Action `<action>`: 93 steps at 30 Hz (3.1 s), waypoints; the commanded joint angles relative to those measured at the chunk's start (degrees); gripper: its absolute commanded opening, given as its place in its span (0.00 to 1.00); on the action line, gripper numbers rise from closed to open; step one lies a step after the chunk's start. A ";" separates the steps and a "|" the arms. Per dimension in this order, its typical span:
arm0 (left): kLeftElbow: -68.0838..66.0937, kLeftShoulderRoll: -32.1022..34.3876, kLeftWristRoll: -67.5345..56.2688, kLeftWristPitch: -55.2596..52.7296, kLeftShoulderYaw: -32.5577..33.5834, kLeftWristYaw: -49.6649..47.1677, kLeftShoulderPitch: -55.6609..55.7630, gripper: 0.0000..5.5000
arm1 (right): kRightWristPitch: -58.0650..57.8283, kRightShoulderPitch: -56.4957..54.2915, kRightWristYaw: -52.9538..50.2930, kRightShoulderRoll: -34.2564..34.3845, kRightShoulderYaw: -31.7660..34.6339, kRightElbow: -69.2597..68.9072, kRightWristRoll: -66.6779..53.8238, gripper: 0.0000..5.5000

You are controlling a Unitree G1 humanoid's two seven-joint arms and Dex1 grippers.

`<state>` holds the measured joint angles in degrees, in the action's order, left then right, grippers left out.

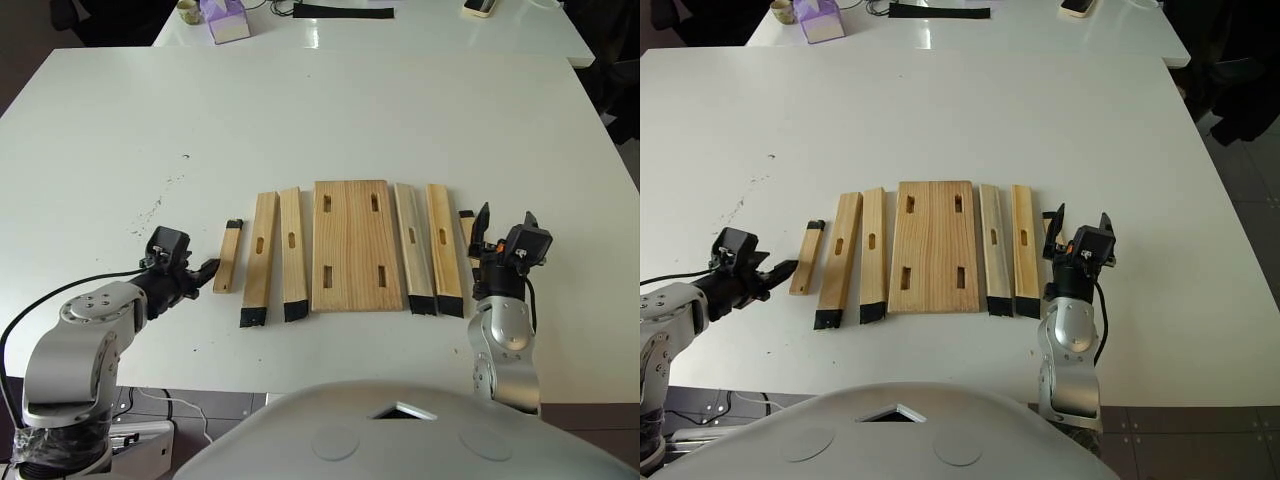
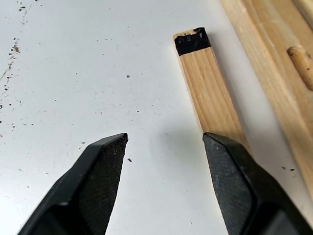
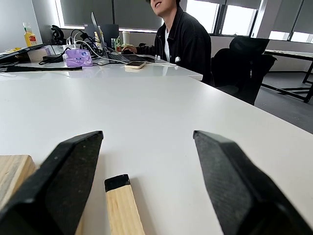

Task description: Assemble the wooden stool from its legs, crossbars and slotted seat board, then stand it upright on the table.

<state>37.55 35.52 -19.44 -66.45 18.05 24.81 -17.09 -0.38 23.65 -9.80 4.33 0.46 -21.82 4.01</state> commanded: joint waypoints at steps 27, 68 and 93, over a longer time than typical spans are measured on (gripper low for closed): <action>-12.00 6.65 -3.48 1.19 -6.64 6.18 -0.07 0.52 | -0.53 -4.38 -1.49 0.02 -2.35 0.60 2.05 0.62; -3.68 -4.64 -39.72 20.00 -5.81 21.19 35.72 0.24 | -39.01 -36.98 51.84 -40.31 7.50 -13.97 -66.10 0.62; -3.10 5.84 -38.90 25.10 -13.11 35.05 29.90 0.24 | -45.14 -43.68 61.25 -46.21 1.50 -11.50 -66.38 0.62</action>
<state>34.50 39.19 -57.30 -40.28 4.78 58.02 12.60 -44.89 -18.86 49.73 -40.62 2.24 -32.59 -62.22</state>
